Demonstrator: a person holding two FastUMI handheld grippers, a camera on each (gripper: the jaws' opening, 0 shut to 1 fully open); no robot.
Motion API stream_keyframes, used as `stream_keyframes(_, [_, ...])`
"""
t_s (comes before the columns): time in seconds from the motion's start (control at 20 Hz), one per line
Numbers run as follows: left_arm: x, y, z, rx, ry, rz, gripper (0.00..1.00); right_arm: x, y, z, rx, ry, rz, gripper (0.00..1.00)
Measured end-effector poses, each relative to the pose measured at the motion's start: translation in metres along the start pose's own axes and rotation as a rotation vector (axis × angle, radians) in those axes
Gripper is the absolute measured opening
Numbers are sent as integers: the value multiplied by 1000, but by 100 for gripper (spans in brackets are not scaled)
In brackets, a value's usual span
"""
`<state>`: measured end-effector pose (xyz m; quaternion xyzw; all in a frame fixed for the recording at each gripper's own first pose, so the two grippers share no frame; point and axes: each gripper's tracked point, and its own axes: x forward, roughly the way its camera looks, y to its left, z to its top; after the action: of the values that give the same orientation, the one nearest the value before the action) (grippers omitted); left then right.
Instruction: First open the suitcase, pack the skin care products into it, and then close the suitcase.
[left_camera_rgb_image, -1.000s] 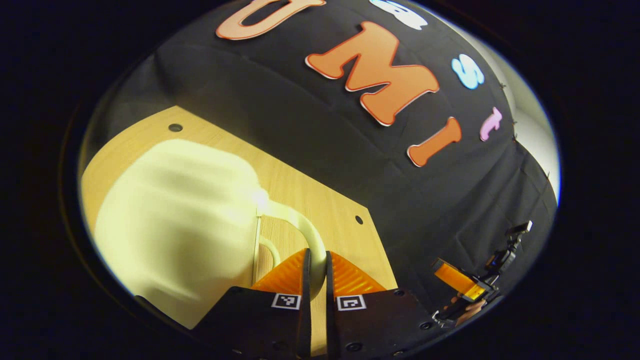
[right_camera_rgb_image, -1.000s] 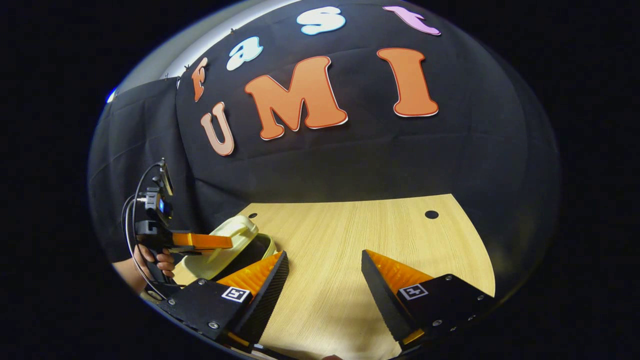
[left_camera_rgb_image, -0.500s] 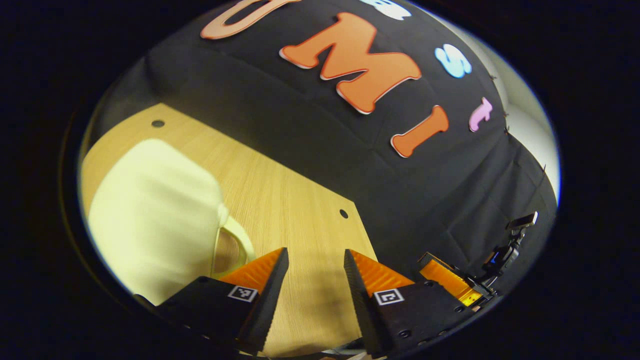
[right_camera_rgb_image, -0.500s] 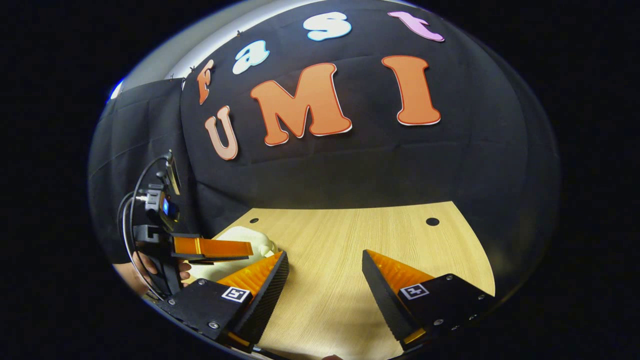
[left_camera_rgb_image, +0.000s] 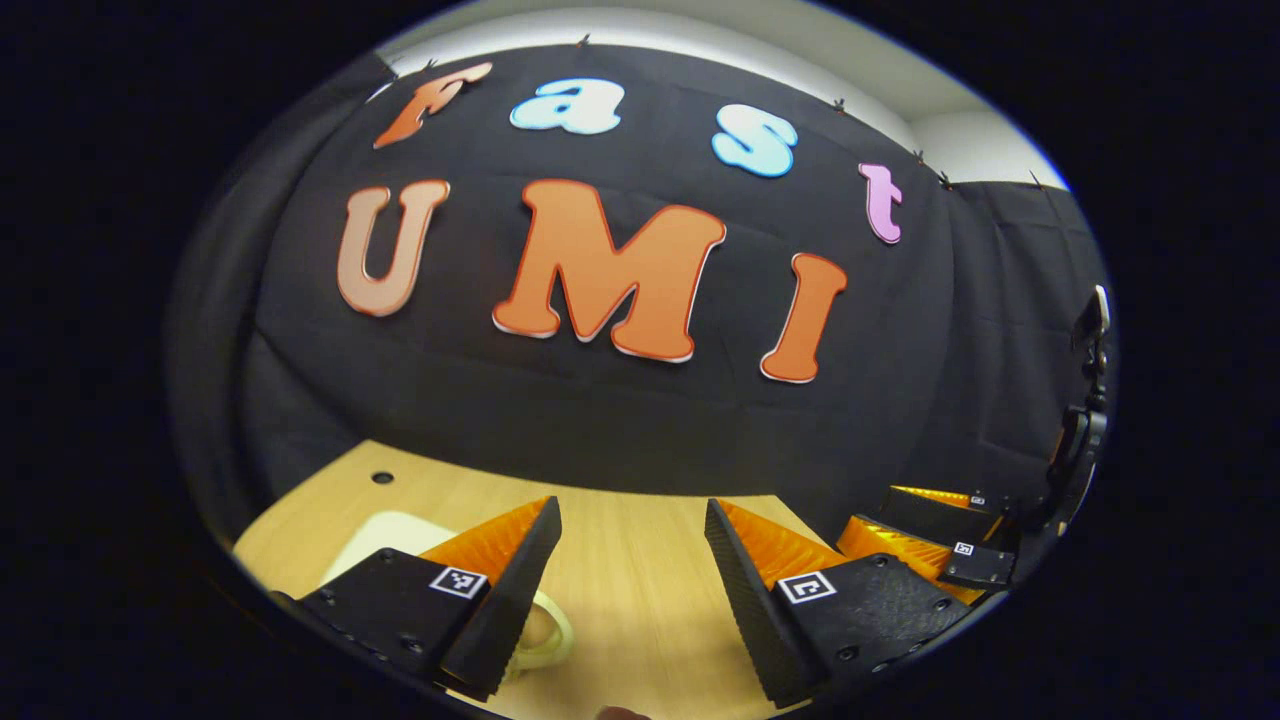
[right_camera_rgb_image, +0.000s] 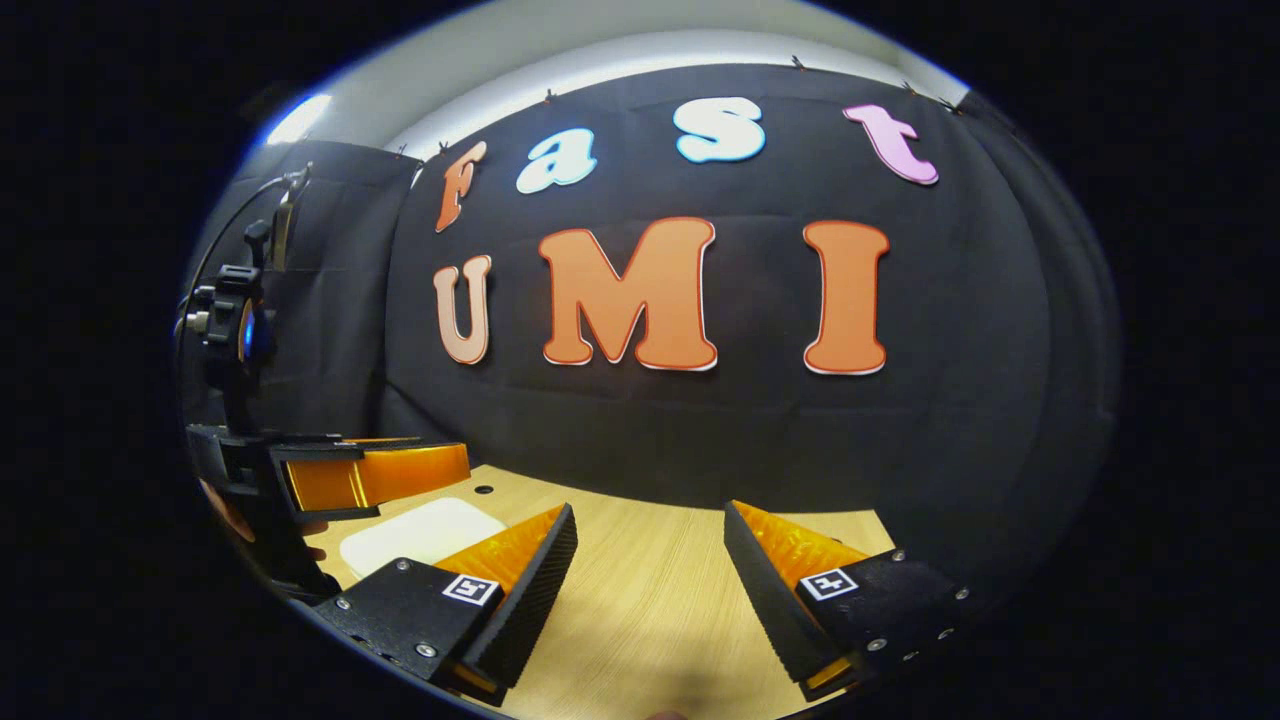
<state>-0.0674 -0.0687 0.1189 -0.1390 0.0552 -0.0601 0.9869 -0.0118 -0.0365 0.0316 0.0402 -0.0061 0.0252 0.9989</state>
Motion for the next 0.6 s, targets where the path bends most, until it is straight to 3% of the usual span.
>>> stream_keyframes(0.1, [-19, -3, 21, 56, -128, 36, 89, -3, -4, 12, -4, -57, -22, 94])
stream_keyframes(0.6, [-16, -9, 18, 147, -96, 94, 90, -16, 13, 4, -51, -76, 35, 94])
